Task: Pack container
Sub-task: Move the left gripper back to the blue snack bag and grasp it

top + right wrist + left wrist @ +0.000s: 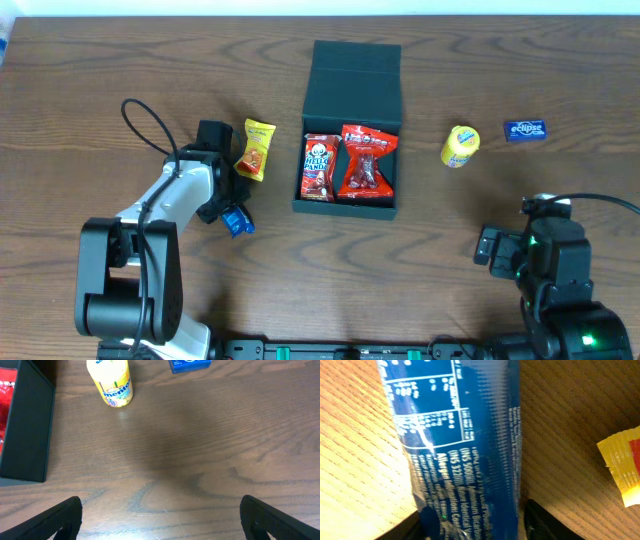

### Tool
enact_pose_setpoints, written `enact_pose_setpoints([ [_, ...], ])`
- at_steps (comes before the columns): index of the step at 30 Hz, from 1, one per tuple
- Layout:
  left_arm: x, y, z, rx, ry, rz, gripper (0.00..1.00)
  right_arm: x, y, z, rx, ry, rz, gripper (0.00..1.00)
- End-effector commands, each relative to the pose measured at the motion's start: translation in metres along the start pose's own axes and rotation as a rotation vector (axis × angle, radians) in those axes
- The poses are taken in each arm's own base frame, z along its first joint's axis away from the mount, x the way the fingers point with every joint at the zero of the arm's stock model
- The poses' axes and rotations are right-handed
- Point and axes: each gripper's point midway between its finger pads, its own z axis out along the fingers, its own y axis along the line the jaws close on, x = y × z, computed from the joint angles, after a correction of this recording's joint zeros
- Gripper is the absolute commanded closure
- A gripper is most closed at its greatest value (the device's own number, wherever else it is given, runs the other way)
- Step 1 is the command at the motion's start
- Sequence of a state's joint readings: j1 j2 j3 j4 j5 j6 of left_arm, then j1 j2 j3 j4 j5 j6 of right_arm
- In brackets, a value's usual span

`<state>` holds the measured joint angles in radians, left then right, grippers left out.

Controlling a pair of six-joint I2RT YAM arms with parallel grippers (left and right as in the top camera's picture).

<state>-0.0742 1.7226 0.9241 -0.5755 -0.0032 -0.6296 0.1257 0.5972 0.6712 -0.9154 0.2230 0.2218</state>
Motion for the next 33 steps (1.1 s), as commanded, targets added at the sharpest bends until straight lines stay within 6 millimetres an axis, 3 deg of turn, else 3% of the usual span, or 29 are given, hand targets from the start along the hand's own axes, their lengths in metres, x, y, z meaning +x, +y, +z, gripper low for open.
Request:
enact_pose_setpoints([
  [1, 0.0028, 0.0052, 0.0046, -0.019, 0.012, -0.002, 0.48, -0.0009, -0.0024, -0.0001, 0.009, -0.005, -0.003, 0.01],
  [5, 0.0036, 0.0058, 0.0046, -0.021, 0.015, -0.001, 0.48, -0.0009, -0.0024, -0.0001, 0.009, -0.005, -0.002, 0.01],
  [19, 0.0074, 0.0080, 0.0046, -0.031, 0.029, 0.001, 0.64, -0.0009, -0.0024, -0.0001, 0.009, -0.005, -0.002, 0.01],
  [33, 0.0099, 0.0077, 0.0043, -0.029, 0.041, -0.002, 0.67, -0.0008, -0.0024, -0.0001, 0.009, -0.004, -0.002, 0.01],
])
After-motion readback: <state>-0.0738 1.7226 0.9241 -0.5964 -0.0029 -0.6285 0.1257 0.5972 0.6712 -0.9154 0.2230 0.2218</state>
